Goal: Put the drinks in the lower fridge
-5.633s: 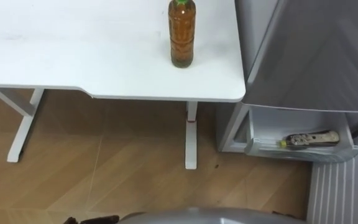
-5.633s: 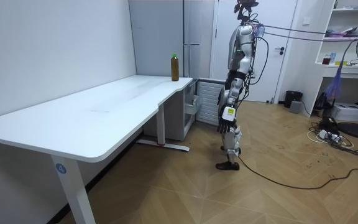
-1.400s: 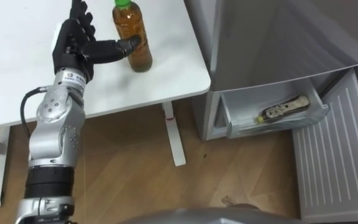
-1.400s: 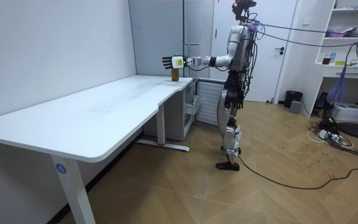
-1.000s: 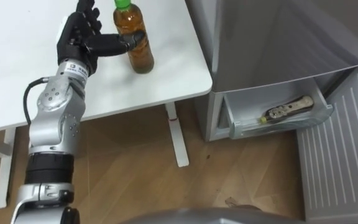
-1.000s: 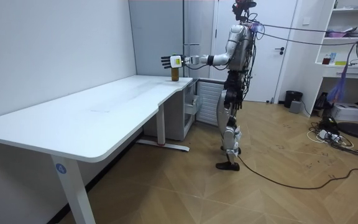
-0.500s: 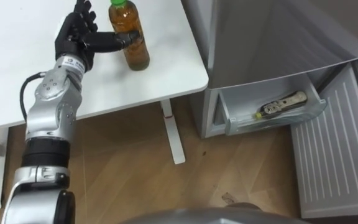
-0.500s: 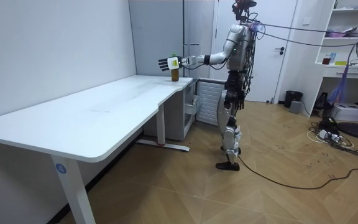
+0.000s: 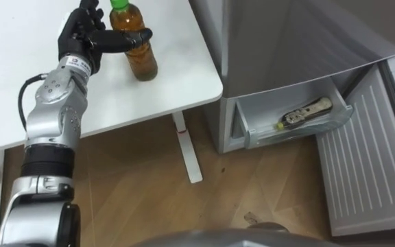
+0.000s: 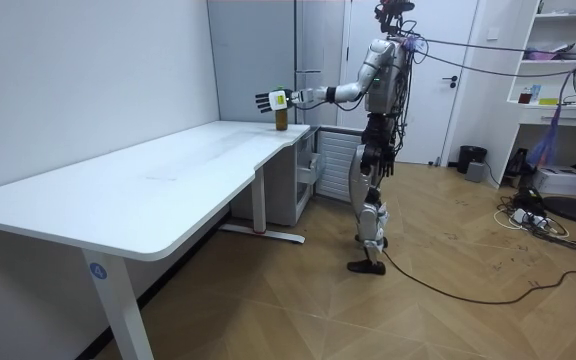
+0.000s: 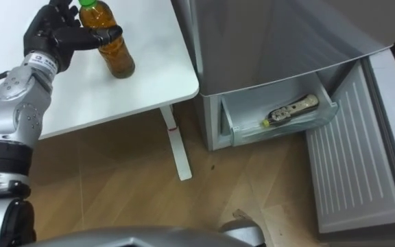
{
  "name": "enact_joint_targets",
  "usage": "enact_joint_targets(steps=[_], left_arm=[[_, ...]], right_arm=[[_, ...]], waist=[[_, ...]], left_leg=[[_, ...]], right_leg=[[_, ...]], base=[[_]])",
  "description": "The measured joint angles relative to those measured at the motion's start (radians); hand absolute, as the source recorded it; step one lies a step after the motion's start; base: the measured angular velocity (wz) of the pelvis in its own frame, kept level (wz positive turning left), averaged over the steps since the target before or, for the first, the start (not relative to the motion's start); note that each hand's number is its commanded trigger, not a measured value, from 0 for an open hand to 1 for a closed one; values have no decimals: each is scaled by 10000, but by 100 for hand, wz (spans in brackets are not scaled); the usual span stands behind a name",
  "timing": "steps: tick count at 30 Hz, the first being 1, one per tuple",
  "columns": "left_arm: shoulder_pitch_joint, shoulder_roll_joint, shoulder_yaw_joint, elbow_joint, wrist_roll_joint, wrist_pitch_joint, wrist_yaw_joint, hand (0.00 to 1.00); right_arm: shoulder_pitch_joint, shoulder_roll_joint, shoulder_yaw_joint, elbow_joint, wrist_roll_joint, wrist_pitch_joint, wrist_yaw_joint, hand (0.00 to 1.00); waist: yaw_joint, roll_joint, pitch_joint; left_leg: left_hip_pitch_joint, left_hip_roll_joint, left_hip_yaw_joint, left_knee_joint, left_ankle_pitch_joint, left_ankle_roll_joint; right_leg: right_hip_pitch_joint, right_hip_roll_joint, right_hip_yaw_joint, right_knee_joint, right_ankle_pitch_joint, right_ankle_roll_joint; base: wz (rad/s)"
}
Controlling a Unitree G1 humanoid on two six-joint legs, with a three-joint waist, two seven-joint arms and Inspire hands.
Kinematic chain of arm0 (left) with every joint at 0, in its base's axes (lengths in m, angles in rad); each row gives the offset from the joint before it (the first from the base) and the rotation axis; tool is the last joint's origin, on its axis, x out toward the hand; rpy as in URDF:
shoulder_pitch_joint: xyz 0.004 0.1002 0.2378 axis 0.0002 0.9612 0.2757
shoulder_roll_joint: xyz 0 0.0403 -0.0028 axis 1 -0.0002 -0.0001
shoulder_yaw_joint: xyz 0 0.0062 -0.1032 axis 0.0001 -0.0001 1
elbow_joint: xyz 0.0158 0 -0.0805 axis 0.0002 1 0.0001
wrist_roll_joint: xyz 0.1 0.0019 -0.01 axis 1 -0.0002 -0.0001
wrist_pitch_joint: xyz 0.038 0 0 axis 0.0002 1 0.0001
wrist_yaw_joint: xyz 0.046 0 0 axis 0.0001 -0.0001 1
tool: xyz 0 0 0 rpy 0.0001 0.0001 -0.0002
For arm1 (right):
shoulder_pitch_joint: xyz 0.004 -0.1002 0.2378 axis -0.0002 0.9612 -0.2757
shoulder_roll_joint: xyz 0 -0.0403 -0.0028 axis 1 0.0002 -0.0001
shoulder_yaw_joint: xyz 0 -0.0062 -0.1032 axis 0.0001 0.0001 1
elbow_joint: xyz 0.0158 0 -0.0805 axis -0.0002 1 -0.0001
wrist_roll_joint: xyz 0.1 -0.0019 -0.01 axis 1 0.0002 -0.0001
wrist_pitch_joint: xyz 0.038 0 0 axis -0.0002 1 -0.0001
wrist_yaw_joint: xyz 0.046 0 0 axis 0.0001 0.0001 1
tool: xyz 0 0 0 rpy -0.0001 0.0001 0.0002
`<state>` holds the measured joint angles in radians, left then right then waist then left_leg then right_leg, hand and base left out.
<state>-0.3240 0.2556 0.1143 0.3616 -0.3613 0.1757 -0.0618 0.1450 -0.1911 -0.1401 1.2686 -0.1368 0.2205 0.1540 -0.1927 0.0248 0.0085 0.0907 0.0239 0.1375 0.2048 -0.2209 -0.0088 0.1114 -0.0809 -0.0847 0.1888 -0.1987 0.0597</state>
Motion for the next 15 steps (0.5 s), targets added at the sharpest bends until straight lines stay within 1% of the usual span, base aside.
enact_joint_targets(steps=[5,8,11,13,14,15], left_arm=[[-42,8,0,0,1,7,-123,0],[-85,8,-1,1,0,102,-200,0],[-85,9,-1,88,-4,139,-396,0],[-89,8,-2,234,-3,145,-497,0],[-89,8,-9,292,-2,154,-602,54],[-89,7,-10,327,-2,165,-681,86]], right_arm=[[38,0,-5,3,-21,-1,2,0],[19,-1,-23,-30,-34,-8,-10,0],[24,0,-109,-33,-35,-10,-15,0],[19,-1,-112,-48,-38,-11,-33,0],[20,0,-113,-46,-38,-10,-33,0],[32,0,-116,-44,-39,-9,-33,0]], waist=[[-16,11,-13],[-35,17,-17],[-129,19,-18],[-224,43,-33],[-245,59,-40],[-260,73,-46]], left_leg=[[9,0,1,14,1,0],[5,4,26,15,1,0],[72,4,31,9,1,0],[90,4,34,6,1,0],[89,4,38,4,1,0],[89,5,38,2,1,0]], right_leg=[[-20,0,6,-3,0,0],[-45,0,6,7,0,-1],[26,-2,8,12,1,-1],[50,-2,8,11,1,-1],[49,-2,9,11,1,-1],[51,-1,9,12,1,-1]], base=[[0],[0],[0],[0],[0],[0]])
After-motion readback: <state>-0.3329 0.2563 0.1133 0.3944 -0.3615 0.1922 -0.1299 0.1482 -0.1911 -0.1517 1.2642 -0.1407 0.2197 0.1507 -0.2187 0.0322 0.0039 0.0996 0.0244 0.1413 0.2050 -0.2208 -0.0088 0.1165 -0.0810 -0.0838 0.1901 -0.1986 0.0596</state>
